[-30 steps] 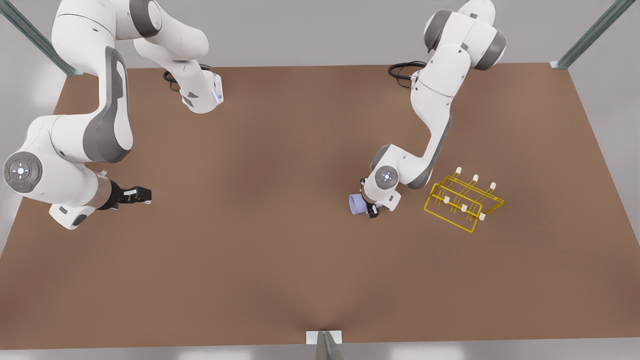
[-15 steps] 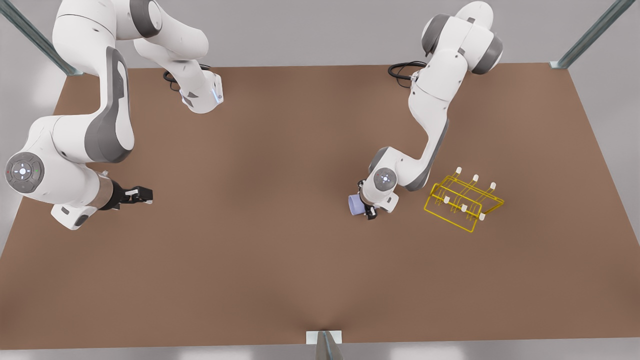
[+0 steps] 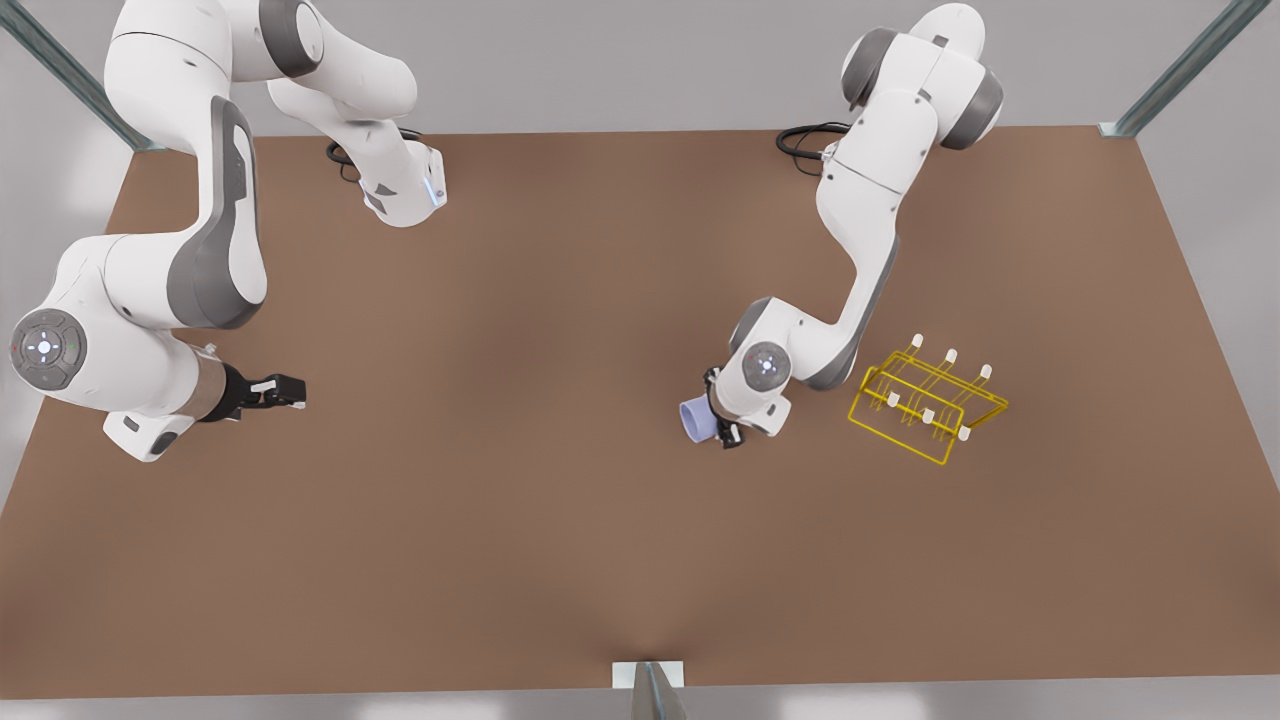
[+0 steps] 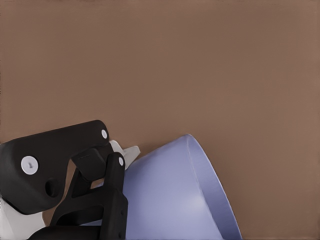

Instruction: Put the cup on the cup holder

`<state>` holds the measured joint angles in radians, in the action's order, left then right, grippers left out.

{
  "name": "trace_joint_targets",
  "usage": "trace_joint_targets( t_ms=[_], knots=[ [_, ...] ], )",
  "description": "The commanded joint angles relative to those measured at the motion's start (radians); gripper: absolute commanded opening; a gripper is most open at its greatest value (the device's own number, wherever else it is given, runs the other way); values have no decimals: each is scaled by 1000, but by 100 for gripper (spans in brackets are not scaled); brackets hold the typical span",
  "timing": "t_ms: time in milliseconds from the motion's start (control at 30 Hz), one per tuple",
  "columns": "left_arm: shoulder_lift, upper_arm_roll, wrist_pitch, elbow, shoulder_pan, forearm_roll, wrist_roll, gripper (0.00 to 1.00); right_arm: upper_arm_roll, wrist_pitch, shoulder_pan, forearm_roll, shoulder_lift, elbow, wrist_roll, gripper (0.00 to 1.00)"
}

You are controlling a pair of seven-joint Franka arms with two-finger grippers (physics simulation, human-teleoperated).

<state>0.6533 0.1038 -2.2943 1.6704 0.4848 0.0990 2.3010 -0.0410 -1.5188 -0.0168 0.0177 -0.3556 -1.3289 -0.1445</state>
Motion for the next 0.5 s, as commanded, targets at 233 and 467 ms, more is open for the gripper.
trace_joint_targets(
  t_ms=[233, 467],
  knots=[
    [6, -424, 1081, -216, 457, -709, 66, 78, 1, 2, 0, 2, 1, 0, -4, 100],
    [166, -793, 1113, -176, 752, -723, -134, 78, 1, 2, -12, 14, 1, -1, -3, 100]
  ],
)
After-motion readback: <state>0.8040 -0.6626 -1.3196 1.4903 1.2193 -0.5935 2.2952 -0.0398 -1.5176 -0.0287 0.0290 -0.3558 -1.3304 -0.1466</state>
